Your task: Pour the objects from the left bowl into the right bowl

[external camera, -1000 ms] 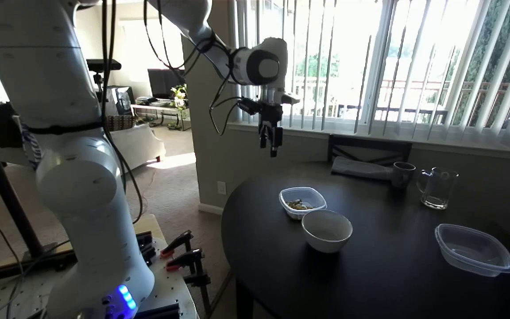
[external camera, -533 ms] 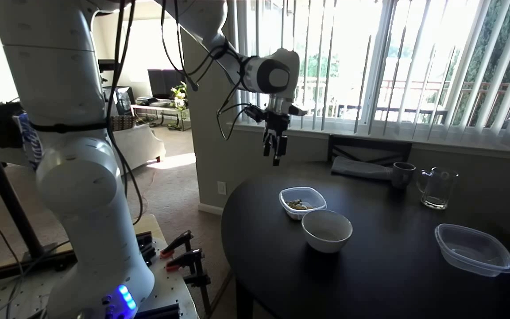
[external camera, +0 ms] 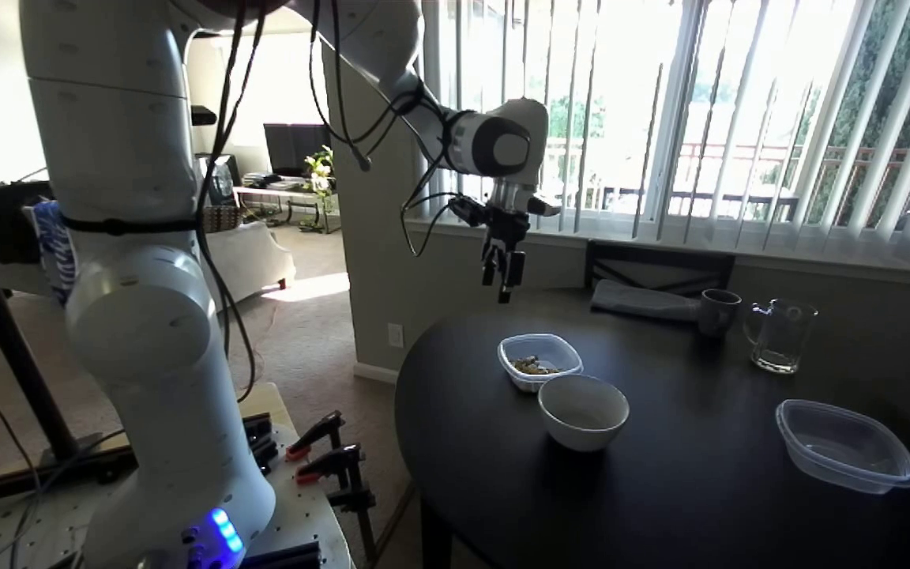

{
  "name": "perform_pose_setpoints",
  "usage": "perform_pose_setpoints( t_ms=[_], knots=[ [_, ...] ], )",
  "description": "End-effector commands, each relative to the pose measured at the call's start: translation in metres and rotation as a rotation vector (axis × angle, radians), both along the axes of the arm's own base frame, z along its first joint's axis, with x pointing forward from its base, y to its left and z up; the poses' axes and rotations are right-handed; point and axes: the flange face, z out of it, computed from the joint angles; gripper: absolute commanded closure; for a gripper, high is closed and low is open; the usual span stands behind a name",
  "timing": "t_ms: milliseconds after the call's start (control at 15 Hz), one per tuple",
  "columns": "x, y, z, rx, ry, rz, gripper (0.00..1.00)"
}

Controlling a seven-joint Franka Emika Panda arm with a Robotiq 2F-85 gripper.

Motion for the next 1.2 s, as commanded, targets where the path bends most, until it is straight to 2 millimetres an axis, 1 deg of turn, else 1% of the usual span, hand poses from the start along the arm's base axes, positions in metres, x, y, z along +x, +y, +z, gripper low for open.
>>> perform_pose_setpoints(
  t_ms=[0, 267, 400, 533, 800, 1133],
  knots=[
    [0.043, -0.022, -0.034, 0.057, 0.009, -0.031, 0.00],
    [0.082, -0.044, -0.068, 0.103, 0.033, -0.078, 0.00],
    [0.099, -0.054, -0.081, 0.104, 0.046, -0.103, 0.00],
    [0.110, -0.059, -0.095, 0.089, 0.060, -0.120, 0.00],
    [0.121, -0.067, -0.126, 0.034, 0.100, -0.157, 0.00],
    [0.127, -0.072, -0.163, 0.024, 0.156, -0.164, 0.00]
  ],
)
